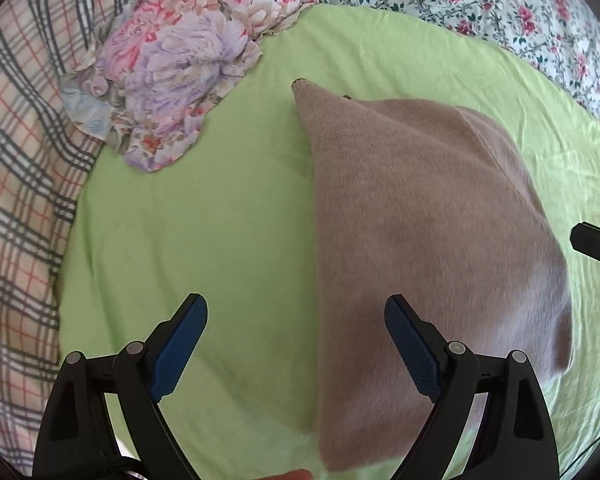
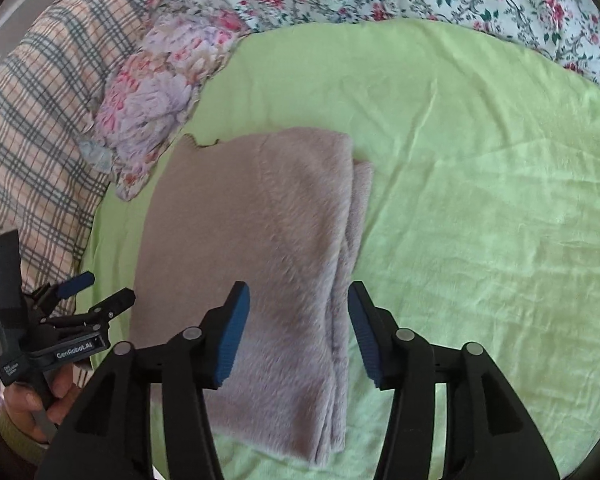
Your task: Fold small clothes
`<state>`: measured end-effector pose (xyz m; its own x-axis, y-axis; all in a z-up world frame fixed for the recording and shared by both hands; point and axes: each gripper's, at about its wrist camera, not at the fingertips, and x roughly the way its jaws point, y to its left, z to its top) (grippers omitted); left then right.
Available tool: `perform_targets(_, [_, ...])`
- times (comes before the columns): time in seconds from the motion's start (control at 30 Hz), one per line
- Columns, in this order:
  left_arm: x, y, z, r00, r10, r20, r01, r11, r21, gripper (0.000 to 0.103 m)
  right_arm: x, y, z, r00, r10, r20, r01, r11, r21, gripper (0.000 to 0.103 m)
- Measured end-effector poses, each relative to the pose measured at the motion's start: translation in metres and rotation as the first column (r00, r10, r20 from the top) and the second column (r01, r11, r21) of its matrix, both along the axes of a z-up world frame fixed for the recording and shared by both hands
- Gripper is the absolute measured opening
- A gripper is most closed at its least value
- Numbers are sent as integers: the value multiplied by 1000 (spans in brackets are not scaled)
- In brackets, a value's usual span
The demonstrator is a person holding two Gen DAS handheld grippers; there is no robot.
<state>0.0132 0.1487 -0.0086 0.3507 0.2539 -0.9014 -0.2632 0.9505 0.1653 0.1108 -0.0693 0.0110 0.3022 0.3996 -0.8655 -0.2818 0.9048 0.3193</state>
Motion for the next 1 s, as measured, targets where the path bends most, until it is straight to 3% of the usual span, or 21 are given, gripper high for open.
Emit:
perform_targets(0.23, [-28, -5, 1, 1000, -4, -22, 5, 999, 34, 91, -40, 17, 5, 992, 122, 16, -122, 992, -21, 72])
perform_targets(0.57, [-46, -11, -2, 999, -10, -33, 12, 998, 68, 91, -71, 19, -4, 988, 151, -19, -152, 987, -46, 75])
perform_targets(1.0, [-57, -22, 3, 1000, -27, 0, 27, 999, 31, 91, -85, 21, -4, 988, 150, -23, -151, 988, -42, 76])
